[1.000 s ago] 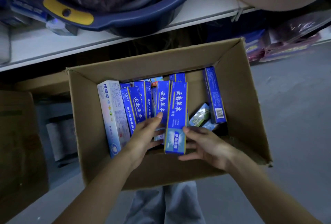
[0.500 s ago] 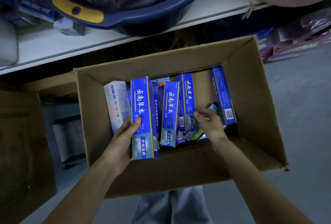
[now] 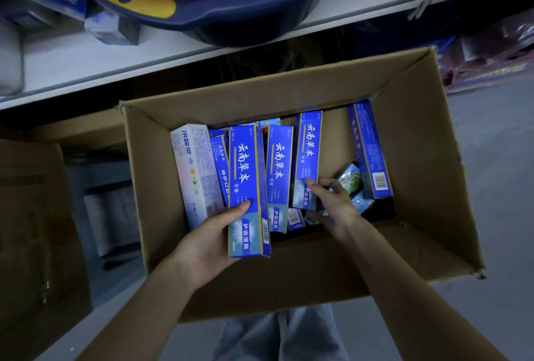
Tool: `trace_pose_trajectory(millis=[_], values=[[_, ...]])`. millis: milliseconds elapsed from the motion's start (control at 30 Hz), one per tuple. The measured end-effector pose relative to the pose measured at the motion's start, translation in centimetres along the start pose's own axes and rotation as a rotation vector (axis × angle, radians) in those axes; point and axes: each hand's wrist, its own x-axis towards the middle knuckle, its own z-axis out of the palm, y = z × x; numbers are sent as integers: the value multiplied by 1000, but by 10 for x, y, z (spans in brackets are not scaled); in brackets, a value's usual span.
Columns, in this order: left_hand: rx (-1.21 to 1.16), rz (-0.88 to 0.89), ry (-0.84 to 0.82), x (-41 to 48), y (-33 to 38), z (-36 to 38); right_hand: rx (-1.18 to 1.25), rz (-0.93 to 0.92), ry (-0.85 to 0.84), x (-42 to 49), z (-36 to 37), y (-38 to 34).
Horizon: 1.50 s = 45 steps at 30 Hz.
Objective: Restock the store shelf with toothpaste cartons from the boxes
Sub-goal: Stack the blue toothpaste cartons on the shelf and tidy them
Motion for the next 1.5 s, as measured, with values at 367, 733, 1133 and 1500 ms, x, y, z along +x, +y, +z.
trace_pose_trajectory(millis=[367, 733, 1133, 1500], values=[[21, -109, -93, -6, -4, 10, 31, 107, -75, 1, 4, 0], [23, 16, -40, -7, -19, 7, 311, 55, -104, -31, 0, -1], [199, 265, -49, -74, -12, 50, 331, -67, -298, -161, -36, -23], [243, 558, -94, -210, -49, 126, 122, -311, -463, -294, -99, -72]])
